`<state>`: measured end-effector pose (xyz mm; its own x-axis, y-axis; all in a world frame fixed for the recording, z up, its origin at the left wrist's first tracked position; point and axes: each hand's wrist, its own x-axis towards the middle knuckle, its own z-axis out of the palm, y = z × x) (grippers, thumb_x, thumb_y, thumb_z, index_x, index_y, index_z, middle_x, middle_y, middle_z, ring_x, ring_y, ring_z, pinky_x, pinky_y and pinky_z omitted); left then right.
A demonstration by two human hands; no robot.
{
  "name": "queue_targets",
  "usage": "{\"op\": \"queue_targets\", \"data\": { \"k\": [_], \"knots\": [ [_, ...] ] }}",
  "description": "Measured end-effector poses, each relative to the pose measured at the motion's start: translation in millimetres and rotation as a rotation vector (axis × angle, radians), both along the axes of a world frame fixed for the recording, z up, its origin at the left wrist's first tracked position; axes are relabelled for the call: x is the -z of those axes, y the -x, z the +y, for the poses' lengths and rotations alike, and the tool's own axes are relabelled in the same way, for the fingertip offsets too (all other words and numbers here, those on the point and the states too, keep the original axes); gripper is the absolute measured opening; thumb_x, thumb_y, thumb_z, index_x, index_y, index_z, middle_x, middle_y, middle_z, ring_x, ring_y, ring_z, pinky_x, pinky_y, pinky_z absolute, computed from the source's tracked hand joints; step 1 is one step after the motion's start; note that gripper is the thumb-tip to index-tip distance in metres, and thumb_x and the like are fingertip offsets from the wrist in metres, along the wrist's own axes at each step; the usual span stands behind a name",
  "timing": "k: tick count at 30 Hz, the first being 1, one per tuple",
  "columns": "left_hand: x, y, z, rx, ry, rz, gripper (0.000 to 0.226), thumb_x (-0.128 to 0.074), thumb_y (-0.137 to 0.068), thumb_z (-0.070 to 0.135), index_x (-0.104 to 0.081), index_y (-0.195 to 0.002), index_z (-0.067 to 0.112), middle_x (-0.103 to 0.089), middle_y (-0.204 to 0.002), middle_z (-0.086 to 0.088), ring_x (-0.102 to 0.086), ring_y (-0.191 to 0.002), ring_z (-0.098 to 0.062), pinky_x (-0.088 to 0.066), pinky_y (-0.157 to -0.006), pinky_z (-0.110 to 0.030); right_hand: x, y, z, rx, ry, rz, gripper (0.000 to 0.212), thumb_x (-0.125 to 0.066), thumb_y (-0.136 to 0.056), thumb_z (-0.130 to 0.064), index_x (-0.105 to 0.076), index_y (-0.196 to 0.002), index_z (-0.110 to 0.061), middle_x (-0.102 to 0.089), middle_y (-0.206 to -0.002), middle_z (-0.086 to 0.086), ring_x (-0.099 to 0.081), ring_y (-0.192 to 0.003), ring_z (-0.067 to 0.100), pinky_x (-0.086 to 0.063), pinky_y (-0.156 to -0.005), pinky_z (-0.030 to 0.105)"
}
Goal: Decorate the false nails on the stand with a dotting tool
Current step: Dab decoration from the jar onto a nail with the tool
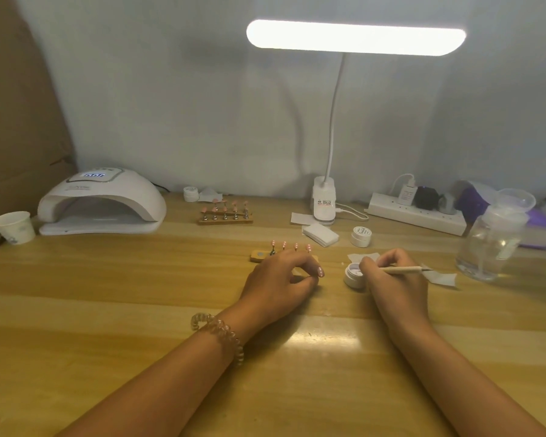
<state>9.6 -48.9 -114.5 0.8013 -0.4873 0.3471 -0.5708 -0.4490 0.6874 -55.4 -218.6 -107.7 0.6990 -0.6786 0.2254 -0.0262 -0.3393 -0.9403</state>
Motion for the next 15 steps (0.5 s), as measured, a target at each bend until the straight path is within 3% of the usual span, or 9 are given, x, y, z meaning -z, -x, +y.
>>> {"op": "queue_targets", "data": {
  "k": [1, 4, 5, 7, 9, 12, 15],
  "knots": [
    [0.3, -0.4, 0.5, -0.001, 0.025, 0.006, 0.031, -0.069, -0.087, 0.021, -0.059, -0.074, 0.046, -0.069, -0.103, 0.017, -0.054, -0.101, -0.017, -0.037, -0.069, -0.017, 0.6, 0.3, 0.1, -0.010, 0.011, 0.006, 0.021, -0.069, -0.080, -0.018, -0.051, -0.068, -0.015, -0.057, -0.065, -0.001, -0.049, -0.062, 0.017, -0.035, -0.058, 0.033],
    [-0.6, -1.0, 2.0, 0.024, 0.072, 0.013, 0.033, -0.069, -0.087, 0.016, -0.060, -0.074, 0.045, -0.069, -0.107, 0.014, -0.037, -0.111, 0.002, -0.033, -0.061, -0.005, 1.4, 0.9, -0.7, -0.031, 0.016, -0.002, 0.020, -0.069, -0.081, -0.019, -0.052, -0.071, -0.016, -0.057, -0.069, 0.000, -0.049, -0.064, 0.017, -0.036, -0.060, 0.033],
    [-0.6, -1.1, 1.9, 0.034, 0.066, 0.014, 0.032, -0.069, -0.088, 0.016, -0.060, -0.075, 0.045, -0.069, -0.107, 0.014, -0.041, -0.108, 0.005, -0.033, -0.060, -0.005, 0.7, 1.5, -1.1, -0.028, -0.008, -0.028, 0.021, -0.069, -0.082, -0.019, -0.051, -0.072, -0.017, -0.057, -0.070, 0.001, -0.049, -0.064, 0.017, -0.036, -0.059, 0.033],
    [0.2, -0.7, 1.6, 0.044, 0.037, 0.017, 0.031, -0.068, -0.088, 0.017, -0.060, -0.076, 0.045, -0.069, -0.103, 0.018, -0.056, -0.080, 0.009, -0.034, -0.061, -0.010, -2.5, 3.6, -1.5, -0.021, -0.088, -0.109, 0.023, -0.069, -0.085, -0.018, -0.048, -0.074, -0.021, -0.055, -0.071, 0.004, -0.047, -0.062, 0.018, -0.035, -0.056, 0.030],
    [0.5, 0.4, 1.7, 0.049, -0.001, 0.017, 0.027, -0.068, -0.088, 0.020, -0.061, -0.078, 0.044, -0.068, -0.101, 0.021, -0.051, -0.064, 0.015, -0.036, -0.062, -0.017, -6.8, 7.0, 0.8, -0.047, -0.157, -0.180, 0.025, -0.068, -0.089, -0.019, -0.047, -0.076, -0.022, -0.056, -0.070, 0.009, -0.048, -0.057, 0.017, -0.037, -0.052, 0.028],
    [0.5, 1.5, 1.8, 0.054, -0.044, 0.000, 0.015, -0.068, -0.088, 0.022, -0.067, -0.085, 0.037, -0.066, -0.098, 0.024, -0.050, -0.067, 0.018, -0.033, -0.059, -0.012, -8.4, 11.6, 12.7, -0.171, -0.260, -0.177, 0.024, -0.067, -0.091, -0.020, -0.049, -0.076, -0.018, -0.060, -0.056, 0.001, -0.049, -0.042, 0.004, -0.038, -0.039, 0.019],
    [-0.3, 1.1, 1.3, 0.038, -0.097, -0.022, 0.015, -0.069, -0.088, 0.028, -0.064, -0.084, 0.041, -0.065, -0.097, 0.022, -0.050, -0.069, 0.015, -0.032, -0.058, -0.013, -6.5, 11.8, 23.8, -0.275, -0.239, -0.092, 0.023, -0.065, -0.089, -0.014, -0.049, -0.073, -0.012, -0.058, -0.048, 0.002, -0.046, -0.039, 0.008, -0.036, -0.039, 0.020]
  ]
}}
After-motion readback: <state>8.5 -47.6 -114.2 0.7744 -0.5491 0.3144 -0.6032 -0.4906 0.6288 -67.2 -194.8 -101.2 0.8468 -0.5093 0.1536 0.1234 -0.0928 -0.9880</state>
